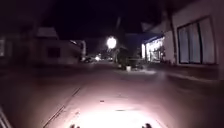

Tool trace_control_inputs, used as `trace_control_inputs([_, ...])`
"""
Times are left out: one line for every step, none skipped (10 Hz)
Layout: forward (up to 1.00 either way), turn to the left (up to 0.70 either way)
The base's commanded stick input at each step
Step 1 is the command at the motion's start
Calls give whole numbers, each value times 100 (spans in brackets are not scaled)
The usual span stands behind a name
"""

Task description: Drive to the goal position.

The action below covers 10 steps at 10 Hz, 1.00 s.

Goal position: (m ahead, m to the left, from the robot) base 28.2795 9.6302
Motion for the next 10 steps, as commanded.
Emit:
trace_control_inputs([85, 0])
trace_control_inputs([85, 0])
trace_control_inputs([85, 0])
trace_control_inputs([85, 0])
trace_control_inputs([85, 0])
trace_control_inputs([85, 0])
trace_control_inputs([85, 0])
trace_control_inputs([85, 0])
trace_control_inputs([85, 0])
trace_control_inputs([85, 0])
